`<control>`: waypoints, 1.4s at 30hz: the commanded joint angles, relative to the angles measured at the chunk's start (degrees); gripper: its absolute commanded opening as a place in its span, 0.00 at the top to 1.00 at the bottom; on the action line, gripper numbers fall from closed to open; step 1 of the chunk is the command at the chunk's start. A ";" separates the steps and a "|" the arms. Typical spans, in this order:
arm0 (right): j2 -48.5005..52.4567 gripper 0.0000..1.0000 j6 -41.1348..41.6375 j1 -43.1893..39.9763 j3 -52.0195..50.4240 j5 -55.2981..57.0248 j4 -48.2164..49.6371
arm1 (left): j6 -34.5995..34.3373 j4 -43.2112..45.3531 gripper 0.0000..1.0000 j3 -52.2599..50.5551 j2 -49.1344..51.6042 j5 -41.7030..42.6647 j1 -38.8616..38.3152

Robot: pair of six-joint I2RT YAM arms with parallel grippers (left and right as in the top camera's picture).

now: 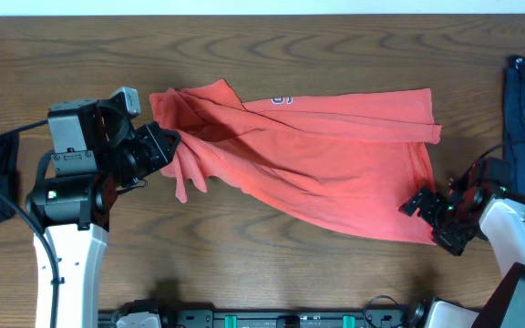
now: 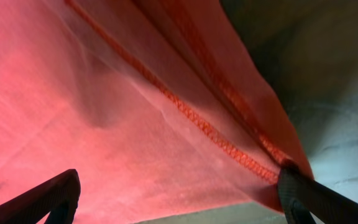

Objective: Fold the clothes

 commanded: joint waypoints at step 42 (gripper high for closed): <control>0.37 0.01 1.62 -14.88 -3.54 -2.29 0.11 | 3.13 -1.73 0.94 1.42 0.02 -0.68 -0.02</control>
